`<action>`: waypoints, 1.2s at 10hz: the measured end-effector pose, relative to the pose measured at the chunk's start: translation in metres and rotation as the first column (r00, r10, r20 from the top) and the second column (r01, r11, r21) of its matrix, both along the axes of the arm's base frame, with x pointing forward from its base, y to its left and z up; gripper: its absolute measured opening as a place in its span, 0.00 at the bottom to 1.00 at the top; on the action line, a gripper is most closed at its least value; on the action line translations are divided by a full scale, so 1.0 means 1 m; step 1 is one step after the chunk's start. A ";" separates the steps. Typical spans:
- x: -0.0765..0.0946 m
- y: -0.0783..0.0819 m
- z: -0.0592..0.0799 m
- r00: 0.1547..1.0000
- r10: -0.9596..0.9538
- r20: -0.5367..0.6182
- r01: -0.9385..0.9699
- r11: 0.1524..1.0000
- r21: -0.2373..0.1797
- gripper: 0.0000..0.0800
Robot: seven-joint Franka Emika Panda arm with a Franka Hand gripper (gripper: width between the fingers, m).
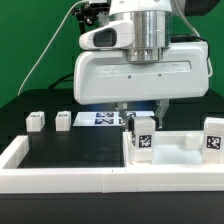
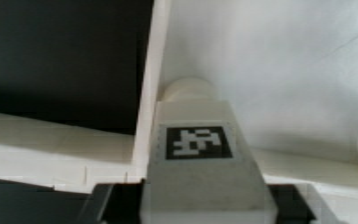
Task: Assemble square table
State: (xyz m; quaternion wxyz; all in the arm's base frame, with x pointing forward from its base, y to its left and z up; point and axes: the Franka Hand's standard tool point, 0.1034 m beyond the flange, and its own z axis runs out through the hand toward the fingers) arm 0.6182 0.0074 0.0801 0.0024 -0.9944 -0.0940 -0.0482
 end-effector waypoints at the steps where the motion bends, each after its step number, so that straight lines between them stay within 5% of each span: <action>1: 0.000 0.000 0.000 0.991 -0.137 -0.003 0.137 0.990 0.022 0.36; 4: -0.001 -0.001 -0.001 0.883 -0.470 -0.018 0.470 0.880 0.067 0.36; 9: -0.002 0.000 -0.002 0.413 -0.908 -0.068 0.908 0.406 0.100 0.36; 12: -0.002 0.000 -0.002 0.268 -0.959 -0.088 0.960 0.259 0.103 0.36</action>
Offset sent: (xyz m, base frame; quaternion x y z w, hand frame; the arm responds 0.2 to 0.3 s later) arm -0.0112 0.0007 -0.0032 -0.0062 -0.0007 0.2356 0.9718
